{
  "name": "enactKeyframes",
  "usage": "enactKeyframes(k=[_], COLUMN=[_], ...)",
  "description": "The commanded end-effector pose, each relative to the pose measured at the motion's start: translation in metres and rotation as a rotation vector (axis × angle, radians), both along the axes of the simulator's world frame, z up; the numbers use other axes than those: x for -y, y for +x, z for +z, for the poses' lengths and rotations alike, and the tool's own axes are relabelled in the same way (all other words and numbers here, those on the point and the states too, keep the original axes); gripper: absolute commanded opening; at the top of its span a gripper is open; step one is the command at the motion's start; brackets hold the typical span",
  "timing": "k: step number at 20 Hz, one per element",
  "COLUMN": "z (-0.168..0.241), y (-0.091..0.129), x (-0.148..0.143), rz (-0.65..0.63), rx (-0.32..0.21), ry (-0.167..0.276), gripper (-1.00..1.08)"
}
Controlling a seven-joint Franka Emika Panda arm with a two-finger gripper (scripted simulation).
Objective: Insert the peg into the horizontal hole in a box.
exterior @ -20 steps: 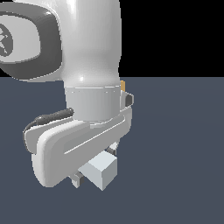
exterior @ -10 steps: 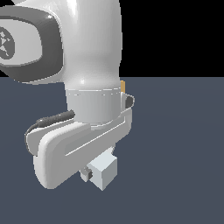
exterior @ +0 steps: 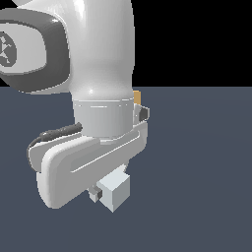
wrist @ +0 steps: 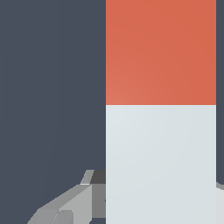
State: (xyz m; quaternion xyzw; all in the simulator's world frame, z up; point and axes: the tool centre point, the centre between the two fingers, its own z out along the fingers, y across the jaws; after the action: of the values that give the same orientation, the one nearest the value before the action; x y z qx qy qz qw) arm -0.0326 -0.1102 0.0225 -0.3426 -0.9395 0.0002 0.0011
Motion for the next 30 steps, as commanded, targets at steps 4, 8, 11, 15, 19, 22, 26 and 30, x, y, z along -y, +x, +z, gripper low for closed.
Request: enactKeyframes(k=[4, 8, 11, 15, 19, 22, 26, 30], z=[0.003, 0.006, 0.009, 0.013, 0.018, 0.021, 0.025, 0.029], y=[-0.005, -0.012, -0.017, -0.024, -0.029, -0.031, -0.033, -0.033], x=[-0.013, -0.027, -0.041, -0.063, -0.085, -0.101, -0.123, -0.145], rz=[-0.043, -0.095, -0.144, -0.218, -0.291, -0.345, -0.416, -0.486], rx=[0.002, 0.002, 0.002, 0.002, 0.002, 0.002, 0.002, 0.002], ry=[0.000, 0.000, 0.000, 0.000, 0.000, 0.000, 0.000, 0.000], gripper=[-1.00, -1.00, -1.00, -1.00, -1.00, -1.00, -1.00, -1.00])
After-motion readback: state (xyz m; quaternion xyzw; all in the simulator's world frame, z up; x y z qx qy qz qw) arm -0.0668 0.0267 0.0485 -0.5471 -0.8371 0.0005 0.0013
